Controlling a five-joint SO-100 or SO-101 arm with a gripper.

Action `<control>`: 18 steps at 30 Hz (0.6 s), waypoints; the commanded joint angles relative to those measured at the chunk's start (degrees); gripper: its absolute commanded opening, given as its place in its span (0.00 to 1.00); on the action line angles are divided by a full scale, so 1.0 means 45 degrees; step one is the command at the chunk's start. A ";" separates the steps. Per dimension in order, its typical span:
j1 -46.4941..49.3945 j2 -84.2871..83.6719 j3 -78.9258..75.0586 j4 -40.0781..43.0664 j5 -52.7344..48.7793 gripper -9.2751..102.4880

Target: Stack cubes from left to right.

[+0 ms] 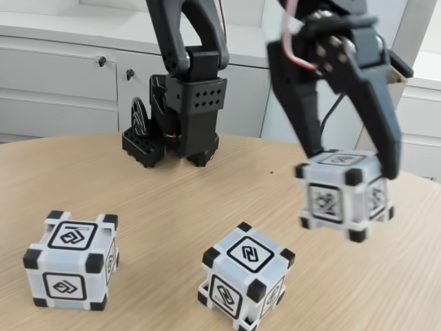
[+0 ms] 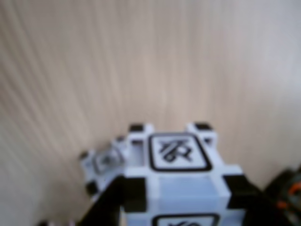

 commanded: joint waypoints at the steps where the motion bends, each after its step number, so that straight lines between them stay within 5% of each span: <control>1: 0.1855 0.0684 -0.0449 0.0605 -0.0371 0.08; 18: 0.7148 0.1387 -0.2305 0.4512 -0.0684 0.08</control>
